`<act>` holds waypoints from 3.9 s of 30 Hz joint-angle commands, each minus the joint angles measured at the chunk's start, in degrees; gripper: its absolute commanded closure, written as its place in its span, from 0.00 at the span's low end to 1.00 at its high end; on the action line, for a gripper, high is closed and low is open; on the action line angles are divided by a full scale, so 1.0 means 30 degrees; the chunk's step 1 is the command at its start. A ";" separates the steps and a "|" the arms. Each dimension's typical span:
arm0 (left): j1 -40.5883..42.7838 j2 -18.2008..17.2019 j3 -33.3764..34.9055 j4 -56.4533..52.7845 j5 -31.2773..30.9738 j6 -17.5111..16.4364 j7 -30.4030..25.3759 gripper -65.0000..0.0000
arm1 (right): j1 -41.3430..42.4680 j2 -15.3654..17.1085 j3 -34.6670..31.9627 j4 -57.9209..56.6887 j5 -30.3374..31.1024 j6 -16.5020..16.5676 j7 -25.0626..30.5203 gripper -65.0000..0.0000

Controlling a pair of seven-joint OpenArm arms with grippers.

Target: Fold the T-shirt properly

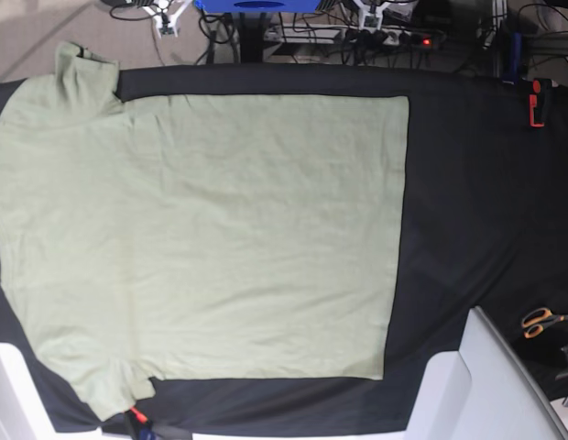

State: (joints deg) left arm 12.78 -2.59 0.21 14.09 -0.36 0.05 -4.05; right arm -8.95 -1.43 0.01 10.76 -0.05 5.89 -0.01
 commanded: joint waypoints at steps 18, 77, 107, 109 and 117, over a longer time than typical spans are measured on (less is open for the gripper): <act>0.0240 -0.0089 0.0004 -0.0022 0.0193 0.0084 -0.0099 1.00 | -0.0372 0.0023 0.0070 0.0031 0.0033 0.0073 0.0018 1.00; 1.3485 -0.6448 -0.7762 2.9048 -1.2026 -0.4897 -0.2707 0.67 | -0.1456 0.2455 2.1608 2.6434 1.1608 1.1370 -1.7506 0.05; 1.0965 -0.5159 -0.7615 2.8843 -1.2114 -0.4927 0.2949 0.67 | -0.2013 0.3891 1.7857 1.7906 1.1725 1.1370 -1.4048 0.47; 1.0701 -0.4309 -0.7791 2.8638 -1.2114 -0.4927 0.2978 0.66 | -0.1984 0.3862 1.7857 1.7789 1.1725 1.1370 -1.4136 0.68; 1.0291 -0.3430 -0.6648 2.7173 -1.2114 -0.4956 0.2978 0.66 | -0.1866 0.3979 1.7828 1.6558 1.1637 1.1370 -1.4048 0.98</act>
State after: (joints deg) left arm 43.07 -12.80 -19.59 94.76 -36.23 -13.96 6.04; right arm -14.35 9.76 53.39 60.25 35.59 39.97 -41.54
